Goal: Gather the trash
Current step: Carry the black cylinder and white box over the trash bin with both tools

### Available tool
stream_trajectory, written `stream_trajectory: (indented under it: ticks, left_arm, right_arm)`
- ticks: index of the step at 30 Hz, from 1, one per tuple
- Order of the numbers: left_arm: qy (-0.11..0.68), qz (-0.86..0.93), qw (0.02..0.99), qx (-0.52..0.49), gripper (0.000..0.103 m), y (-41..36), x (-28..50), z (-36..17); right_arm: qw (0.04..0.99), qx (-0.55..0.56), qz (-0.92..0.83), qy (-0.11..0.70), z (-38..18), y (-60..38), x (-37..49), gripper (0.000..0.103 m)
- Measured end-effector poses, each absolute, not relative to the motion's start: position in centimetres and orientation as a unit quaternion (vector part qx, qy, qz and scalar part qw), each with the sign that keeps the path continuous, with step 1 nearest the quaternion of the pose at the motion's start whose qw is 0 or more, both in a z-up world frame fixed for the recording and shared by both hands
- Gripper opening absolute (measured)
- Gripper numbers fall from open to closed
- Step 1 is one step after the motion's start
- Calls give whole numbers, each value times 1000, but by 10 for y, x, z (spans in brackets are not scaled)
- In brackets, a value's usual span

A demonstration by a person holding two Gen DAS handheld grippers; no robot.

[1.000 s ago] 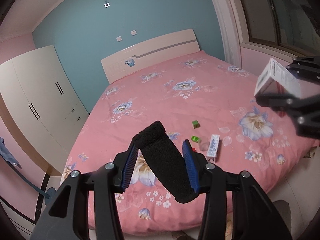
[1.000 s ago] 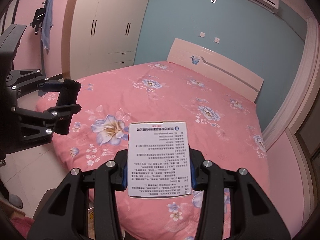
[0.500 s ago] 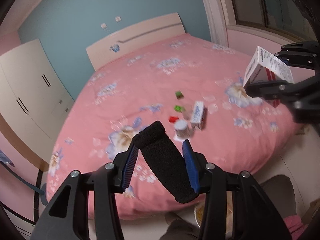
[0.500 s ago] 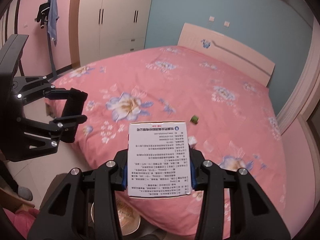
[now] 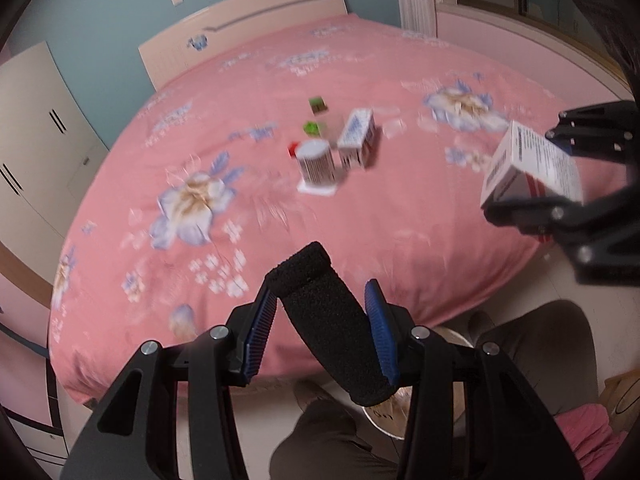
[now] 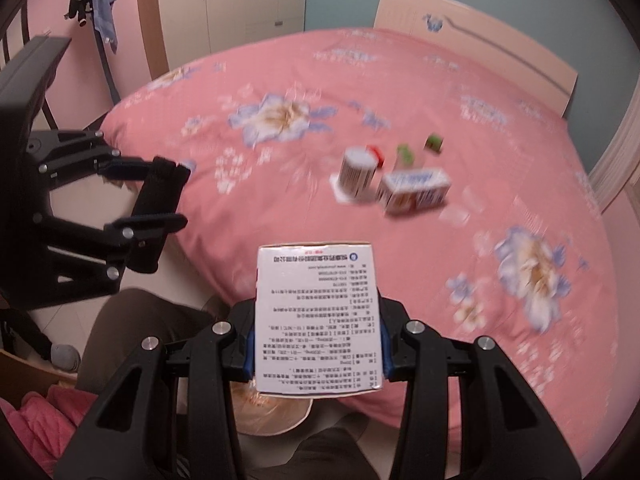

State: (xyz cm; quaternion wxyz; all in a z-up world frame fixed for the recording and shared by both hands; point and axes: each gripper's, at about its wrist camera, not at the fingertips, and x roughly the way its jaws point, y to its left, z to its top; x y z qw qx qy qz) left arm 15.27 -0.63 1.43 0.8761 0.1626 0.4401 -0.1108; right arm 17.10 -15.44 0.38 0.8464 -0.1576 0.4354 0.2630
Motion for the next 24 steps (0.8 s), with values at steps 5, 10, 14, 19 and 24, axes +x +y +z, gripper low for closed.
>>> stream_trajectory:
  ticks: [5,10,14,19,24]
  left_arm:
    - [474,-116,858,159,48,-8,153,-27]
    - [510,-127,835,161,48,-13,151,-74]
    - [538,-133,818,154,48,-15,150,-111]
    - [571,-140,797,137,48,-15,150,-152]
    - [600,-144,777,121,48,-16,152,-190]
  right_arm:
    - [826,-156,271,468,-42,-151,166,44]
    - [806,-156,279,499,-88,-146,162,44]
    - [788,-150,284,525,-122,-145,161,44]
    - [765,-139,287,559,-169,-145,158,44]
    - [738,-132,286,596,-215,-145,152,44]
